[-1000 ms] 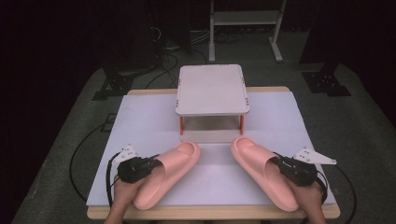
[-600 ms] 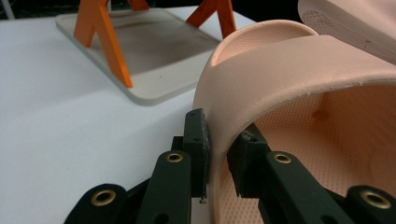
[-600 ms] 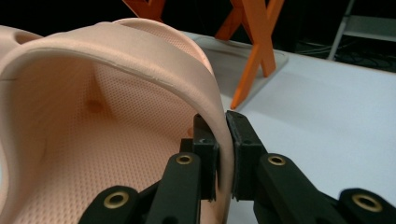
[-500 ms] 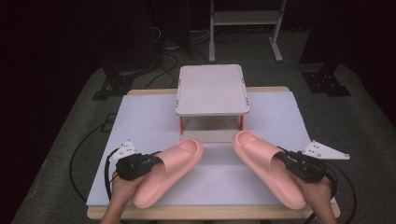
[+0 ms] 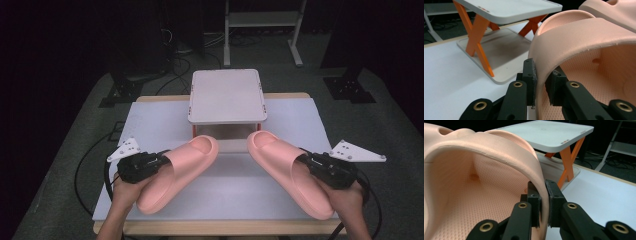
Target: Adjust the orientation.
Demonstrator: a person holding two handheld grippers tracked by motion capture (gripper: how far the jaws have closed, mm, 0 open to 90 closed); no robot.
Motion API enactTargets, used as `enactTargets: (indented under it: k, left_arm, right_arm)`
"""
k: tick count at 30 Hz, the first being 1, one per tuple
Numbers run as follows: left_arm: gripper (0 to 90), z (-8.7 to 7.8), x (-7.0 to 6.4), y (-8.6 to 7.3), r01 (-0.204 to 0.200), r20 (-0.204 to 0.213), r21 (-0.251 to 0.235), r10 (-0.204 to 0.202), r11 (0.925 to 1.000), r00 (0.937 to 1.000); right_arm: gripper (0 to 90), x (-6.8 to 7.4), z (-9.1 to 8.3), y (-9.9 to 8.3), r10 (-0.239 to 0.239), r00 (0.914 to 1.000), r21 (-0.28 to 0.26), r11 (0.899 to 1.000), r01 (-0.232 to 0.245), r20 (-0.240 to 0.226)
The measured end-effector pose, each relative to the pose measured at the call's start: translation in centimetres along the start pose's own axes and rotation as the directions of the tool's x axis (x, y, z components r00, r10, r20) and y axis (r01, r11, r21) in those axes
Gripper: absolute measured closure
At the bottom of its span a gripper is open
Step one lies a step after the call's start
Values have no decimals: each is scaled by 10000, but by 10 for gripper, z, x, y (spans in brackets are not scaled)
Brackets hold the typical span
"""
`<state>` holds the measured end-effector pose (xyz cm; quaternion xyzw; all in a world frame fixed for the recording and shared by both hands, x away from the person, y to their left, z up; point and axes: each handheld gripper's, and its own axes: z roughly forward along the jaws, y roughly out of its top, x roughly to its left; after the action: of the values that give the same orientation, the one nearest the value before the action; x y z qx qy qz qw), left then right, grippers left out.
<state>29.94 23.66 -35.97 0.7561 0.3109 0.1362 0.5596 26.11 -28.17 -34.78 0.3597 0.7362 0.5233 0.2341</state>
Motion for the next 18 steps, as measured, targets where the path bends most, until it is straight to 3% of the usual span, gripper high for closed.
enactTargets:
  k: [8,18]
  left_arm:
    - [790,-5,12,11,304,-79,-252,-306,9992,9995]
    - [789,-8,16,30,132,-295,-281,-140,9995,9995]
  right_arm:
    - [827,-1,4,15,-85,10000,61,9999,85,2]
    - [827,5,17,37,-429,9990,27,9991,429,-147]
